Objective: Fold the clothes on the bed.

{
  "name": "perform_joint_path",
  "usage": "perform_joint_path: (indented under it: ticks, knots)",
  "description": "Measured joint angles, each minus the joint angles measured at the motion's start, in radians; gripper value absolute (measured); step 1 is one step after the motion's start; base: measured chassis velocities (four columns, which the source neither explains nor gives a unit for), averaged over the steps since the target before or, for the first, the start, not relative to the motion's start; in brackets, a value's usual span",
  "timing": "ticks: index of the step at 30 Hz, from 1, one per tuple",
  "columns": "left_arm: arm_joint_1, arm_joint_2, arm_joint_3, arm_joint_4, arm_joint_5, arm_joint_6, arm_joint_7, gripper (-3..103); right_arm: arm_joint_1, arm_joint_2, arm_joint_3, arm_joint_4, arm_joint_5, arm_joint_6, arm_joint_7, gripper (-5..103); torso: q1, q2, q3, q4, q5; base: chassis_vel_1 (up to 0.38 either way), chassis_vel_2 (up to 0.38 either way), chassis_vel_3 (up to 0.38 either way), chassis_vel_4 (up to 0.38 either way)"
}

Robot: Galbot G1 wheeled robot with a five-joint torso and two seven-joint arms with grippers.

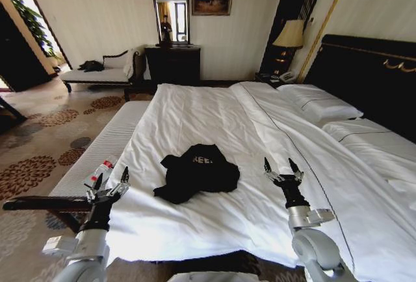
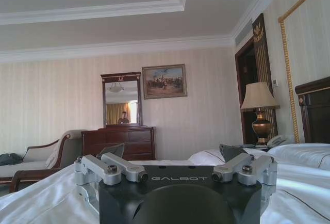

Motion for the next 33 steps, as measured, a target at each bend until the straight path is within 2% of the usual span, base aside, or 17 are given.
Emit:
perform_joint_path:
  ticks: [13, 15, 17, 18, 21, 22, 23, 26, 28, 31, 33]
  knots:
    - [-0.013, 0.003, 0.001, 0.016, 0.001, 0.001, 0.000, 100, 0.015, 0.002, -0.013, -0.022, -0.006, 0.010, 0.005, 100, 0.000, 0.000, 0.000, 0.0001, 0.0000, 0.000, 0.000, 0.000, 0.000]
    - [-0.036, 0.018, 0.001, 0.025, -0.004, 0.016, -0.010, 100, 0.028, 0.001, -0.022, -0.031, -0.013, 0.017, 0.014, 100, 0.000, 0.000, 0.000, 0.0001, 0.0000, 0.000, 0.000, 0.000, 0.000]
    - [-0.090, 0.058, 0.002, 0.037, -0.043, 0.070, -0.037, 100, 0.041, -0.005, -0.031, -0.039, -0.011, 0.024, 0.020, 100, 0.000, 0.000, 0.000, 0.0005, 0.0000, 0.000, 0.000, 0.000, 0.000]
    - [-0.090, 0.058, 0.002, 0.037, -0.043, 0.070, -0.037, 100, 0.041, -0.005, -0.031, -0.039, -0.011, 0.024, 0.020, 100, 0.000, 0.000, 0.000, 0.0005, 0.0000, 0.000, 0.000, 0.000, 0.000]
    - [-0.201, 0.155, 0.007, 0.073, -0.127, 0.192, -0.085, 100, 0.070, -0.029, -0.051, -0.058, -0.009, 0.028, 0.026, 100, 0.000, 0.000, 0.000, -0.0006, -0.0005, 0.000, 0.000, 0.000, 0.000]
    - [-0.235, 0.206, 0.007, 0.109, -0.153, 0.226, -0.098, 100, 0.093, -0.048, -0.075, -0.074, -0.006, 0.027, 0.031, 100, 0.000, 0.000, 0.000, -0.0007, -0.0001, 0.000, 0.000, 0.000, 0.000]
    - [-0.235, 0.206, 0.007, 0.109, -0.153, 0.226, -0.098, 100, 0.093, -0.048, -0.075, -0.074, -0.006, 0.027, 0.031, 100, 0.000, 0.000, 0.000, -0.0007, -0.0001, 0.000, 0.000, 0.000, 0.000]
    - [-0.301, 0.294, 0.022, 0.247, -0.172, 0.259, -0.109, 100, 0.152, -0.096, -0.132, -0.129, 0.000, 0.028, 0.038, 100, 0.000, 0.000, 0.000, 0.0006, -0.0002, 0.000, 0.000, 0.000, 0.000]
    - [-0.321, 0.312, 0.037, 0.280, -0.183, 0.267, -0.114, 100, 0.161, -0.102, -0.140, -0.144, 0.000, 0.030, 0.039, 100, 0.000, 0.000, 0.000, 0.0005, -0.0003, 0.000, 0.000, 0.000, 0.000]
    - [-0.438, 0.373, 0.161, 0.395, -0.246, 0.316, -0.154, 100, 0.190, -0.106, -0.161, -0.189, 0.001, 0.040, 0.040, 100, 0.000, 0.000, 0.000, 0.0001, -0.0004, 0.000, 0.000, 0.000, 0.000]
    - [-0.462, 0.382, 0.188, 0.414, -0.251, 0.322, -0.163, 100, 0.195, -0.104, -0.165, -0.197, 0.000, 0.042, 0.040, 100, 0.000, 0.000, 0.000, 0.0000, -0.0005, 0.000, 0.000, 0.000, 0.000]
